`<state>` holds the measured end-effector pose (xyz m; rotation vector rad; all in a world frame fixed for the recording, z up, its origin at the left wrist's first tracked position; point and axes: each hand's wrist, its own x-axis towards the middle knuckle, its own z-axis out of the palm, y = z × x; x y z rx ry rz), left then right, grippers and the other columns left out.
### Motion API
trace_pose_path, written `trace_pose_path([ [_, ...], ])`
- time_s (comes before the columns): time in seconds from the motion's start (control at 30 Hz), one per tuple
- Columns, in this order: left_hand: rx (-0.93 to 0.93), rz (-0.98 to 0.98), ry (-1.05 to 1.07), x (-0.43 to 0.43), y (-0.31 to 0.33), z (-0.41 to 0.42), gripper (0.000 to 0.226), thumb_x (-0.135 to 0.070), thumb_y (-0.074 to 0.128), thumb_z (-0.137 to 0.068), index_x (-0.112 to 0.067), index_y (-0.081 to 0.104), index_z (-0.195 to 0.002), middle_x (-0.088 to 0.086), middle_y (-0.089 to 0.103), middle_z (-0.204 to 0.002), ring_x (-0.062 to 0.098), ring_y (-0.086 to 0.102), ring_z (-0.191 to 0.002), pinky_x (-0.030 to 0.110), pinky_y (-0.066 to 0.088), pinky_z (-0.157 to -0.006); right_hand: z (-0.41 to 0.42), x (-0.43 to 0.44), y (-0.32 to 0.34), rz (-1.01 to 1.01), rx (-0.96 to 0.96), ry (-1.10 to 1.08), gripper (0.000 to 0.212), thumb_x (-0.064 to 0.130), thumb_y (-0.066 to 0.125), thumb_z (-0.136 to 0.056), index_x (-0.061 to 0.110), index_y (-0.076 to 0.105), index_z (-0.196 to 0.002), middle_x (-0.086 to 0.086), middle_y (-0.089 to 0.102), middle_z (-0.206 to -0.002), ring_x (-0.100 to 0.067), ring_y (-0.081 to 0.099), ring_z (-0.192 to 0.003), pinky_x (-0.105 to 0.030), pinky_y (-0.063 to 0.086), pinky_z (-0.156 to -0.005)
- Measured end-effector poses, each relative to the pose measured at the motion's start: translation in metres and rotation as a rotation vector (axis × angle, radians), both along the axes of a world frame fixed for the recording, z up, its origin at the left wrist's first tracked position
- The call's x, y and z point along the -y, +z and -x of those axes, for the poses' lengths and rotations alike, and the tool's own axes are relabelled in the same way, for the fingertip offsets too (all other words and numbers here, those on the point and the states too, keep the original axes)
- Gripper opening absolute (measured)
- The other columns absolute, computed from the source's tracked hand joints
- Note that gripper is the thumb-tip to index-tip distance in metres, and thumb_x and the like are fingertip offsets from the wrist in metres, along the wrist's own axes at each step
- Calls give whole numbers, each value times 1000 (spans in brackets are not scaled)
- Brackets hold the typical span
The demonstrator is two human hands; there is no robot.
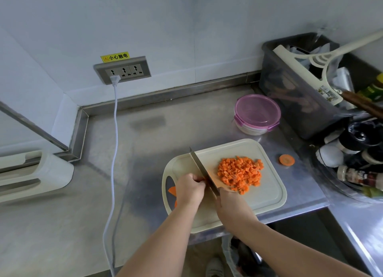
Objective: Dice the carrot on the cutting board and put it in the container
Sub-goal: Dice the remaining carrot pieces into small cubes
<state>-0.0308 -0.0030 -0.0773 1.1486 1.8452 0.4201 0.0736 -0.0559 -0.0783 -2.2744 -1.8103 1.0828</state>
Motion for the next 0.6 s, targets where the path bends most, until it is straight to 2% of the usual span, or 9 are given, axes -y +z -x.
trace_pose_path([
  [0.13, -2, -19, -19, 0, 2, 0, 16, -10, 61, -83, -17, 62, -68, 0, 62, -67, 21, 60, -71, 23, 38, -53, -9, -2, 13, -54, -25, 19, 22, 16, 33, -99, 11, 53, -107, -9, 63, -98, -25, 61, -88, -35, 51, -76],
  [0.2, 0, -57, -59, 1, 11, 1, 22, -9, 59, -84, -18, 64, -65, -1, 62, -64, 18, 59, -67, 21, 37, -51, -14, -1, 18, -100, -38, 44, 21, 18, 34, -99, 12, 52, -106, -9, 62, -95, -26, 61, -86, -38, 52, -76],
  [0.27, 2, -117, -67, -2, 18, 5, 22, -9, 58, -86, -18, 67, -69, 1, 67, -70, 20, 63, -71, 22, 44, -55, -20, 0, 19, -144, -35, 68, 20, 20, 34, -100, 13, 51, -104, -5, 59, -87, -25, 61, -81, -39, 53, -73],
  [0.33, 73, -168, 65, -9, 22, 17, 18, -7, 57, -87, -18, 66, -76, 4, 69, -72, 25, 68, -72, 32, 56, -63, -25, 6, 22, -175, -18, 114, 21, 22, 33, -101, 13, 51, -105, -1, 54, -79, -23, 59, -75, -34, 47, -65],
  [0.4, 117, -260, 222, -21, 25, 35, 13, -7, 57, -87, -14, 66, -94, 5, 70, -79, 26, 69, -76, 39, 59, -69, -32, 15, 23, -227, -8, 188, 26, 22, 34, -101, 15, 51, -119, 2, 53, -79, -19, 54, -69, -29, 42, -62],
  [0.47, 28, -404, 250, -30, 34, 51, 16, -9, 57, -89, -14, 65, -103, 1, 68, -92, 20, 65, -87, 34, 53, -85, -39, 24, 27, -248, 11, 275, 33, 25, 34, -102, 22, 45, -133, 1, 60, -90, -19, 57, -75, -30, 47, -69],
  [0.5, -4, -476, 230, -31, 42, 56, 17, -9, 56, -90, -13, 65, -104, -2, 66, -96, 16, 61, -89, 28, 48, -87, -45, 29, 26, -263, 42, 325, 35, 28, 33, -102, 25, 42, -136, 1, 63, -97, -21, 60, -81, -32, 50, -74],
  [0.57, -22, -600, 95, -28, 57, 56, 15, -8, 55, -92, -14, 66, -101, -6, 64, -96, 10, 58, -86, 19, 41, -82, -58, 37, 21, -335, 130, 449, 37, 32, 33, -103, 28, 38, -139, 3, 64, -104, -23, 62, -86, -33, 51, -77],
  [0.6, -13, -629, -23, -25, 64, 53, 14, -8, 57, -91, -17, 66, -97, -8, 64, -94, 8, 58, -84, 17, 41, -80, -65, 40, 17, -398, 183, 521, 39, 33, 39, -101, 28, 40, -139, 5, 65, -101, -22, 61, -80, -31, 51, -71],
])
